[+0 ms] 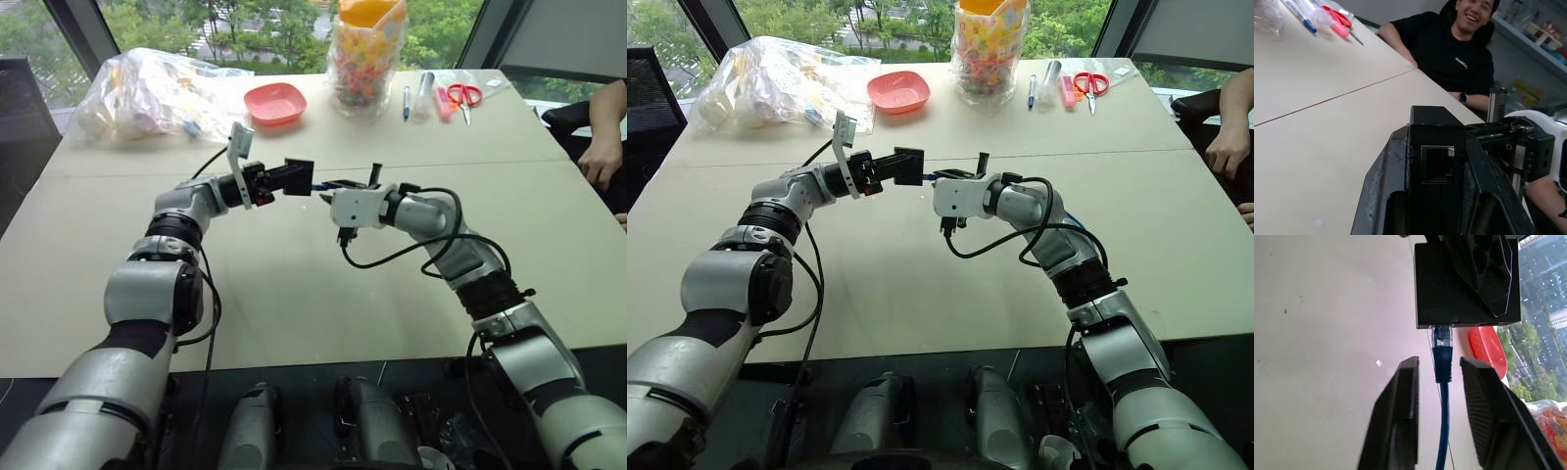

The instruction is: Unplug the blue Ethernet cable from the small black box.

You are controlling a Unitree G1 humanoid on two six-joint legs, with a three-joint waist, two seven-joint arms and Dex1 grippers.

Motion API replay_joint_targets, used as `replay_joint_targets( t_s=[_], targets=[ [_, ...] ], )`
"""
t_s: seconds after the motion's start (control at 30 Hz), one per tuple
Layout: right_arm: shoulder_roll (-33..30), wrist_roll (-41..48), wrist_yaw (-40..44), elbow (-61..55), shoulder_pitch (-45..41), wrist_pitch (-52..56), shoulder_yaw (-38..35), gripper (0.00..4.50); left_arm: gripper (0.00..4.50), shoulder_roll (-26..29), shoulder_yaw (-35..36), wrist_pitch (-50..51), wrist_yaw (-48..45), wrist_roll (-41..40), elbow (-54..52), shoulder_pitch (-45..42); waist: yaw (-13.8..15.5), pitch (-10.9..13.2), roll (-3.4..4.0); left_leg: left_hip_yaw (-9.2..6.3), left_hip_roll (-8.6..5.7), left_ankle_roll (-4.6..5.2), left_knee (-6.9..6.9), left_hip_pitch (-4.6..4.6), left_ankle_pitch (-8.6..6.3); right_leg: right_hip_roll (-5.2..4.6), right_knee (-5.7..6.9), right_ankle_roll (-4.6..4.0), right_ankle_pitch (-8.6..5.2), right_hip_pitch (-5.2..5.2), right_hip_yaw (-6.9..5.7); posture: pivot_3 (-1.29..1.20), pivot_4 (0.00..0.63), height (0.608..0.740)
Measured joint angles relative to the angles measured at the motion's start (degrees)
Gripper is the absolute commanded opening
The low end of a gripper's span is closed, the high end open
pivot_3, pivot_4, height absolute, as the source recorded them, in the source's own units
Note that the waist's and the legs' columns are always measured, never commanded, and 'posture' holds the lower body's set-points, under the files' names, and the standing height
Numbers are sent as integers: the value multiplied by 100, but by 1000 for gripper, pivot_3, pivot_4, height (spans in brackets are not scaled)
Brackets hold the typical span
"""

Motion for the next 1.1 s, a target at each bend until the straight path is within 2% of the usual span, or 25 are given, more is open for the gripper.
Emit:
replay_joint_targets(
  t_s=[0.03,0.13,0.2,0.27,0.37,0.43,0.63,0.77,1.1],
  targets=[
    [48,204,-19,-229,222,282,-195,3074,545,12,57,26,17,-14,-2,14,13,0,-1,-2,0,0,0,0,0,0,0,0,0,1,-1,0,150,740],
    [611,1482,-44,-1207,1053,1792,-1050,3074,545,140,408,268,61,-212,-17,197,15,-2,-4,-7,0,0,1,0,0,-2,2,-10,6,4,-1,0,150,740],
    [1308,3026,-193,-2060,1549,3249,-1828,3074,545,161,714,681,52,-473,-38,277,9,-2,-6,-25,8,0,4,-1,0,1,4,-15,9,4,-4,0,150,740],
    [1823,4457,-397,-2752,1750,4447,-2273,3074,545,140,939,1092,27,-713,-158,283,2,-1,-5,-29,21,0,5,2,0,1,9,-13,8,3,-2,0,150,740],
    [2294,5944,-787,-3298,1780,5463,-2685,3074,545,105,1163,1637,-25,-1051,-571,334,7,-2,-5,-32,27,0,8,11,0,2,10,-13,8,10,-3,0,150,740],
    [2589,6473,-1093,-3339,1847,5785,-2814,3074,545,39,1303,2055,-55,-1316,-1039,514,6,-4,-3,-31,28,0,7,14,0,2,10,-13,8,12,-2,0,150,740],
    [3003,6842,-1715,-2999,1859,5738,-2830,3074,545,-394,1165,3659,102,-2135,-3283,1588,5,-4,-3,-27,24,0,6,6,0,2,8,-14,9,6,6,0,150,740],
    [3026,6879,-1733,-2931,1792,5631,-2818,3074,545,-441,1167,3930,321,-2397,-3938,1763,8,-4,-3,-28,23,0,8,11,0,4,10,-13,8,9,8,0,150,740],
    [3002,7019,-1729,-2852,1788,5506,-2770,3074,545,-494,1184,4014,743,-2783,-4232,1923,10,-4,-3,-28,19,0,8,9,0,10,9,-13,8,7,7,0,150,740]
  ],
)
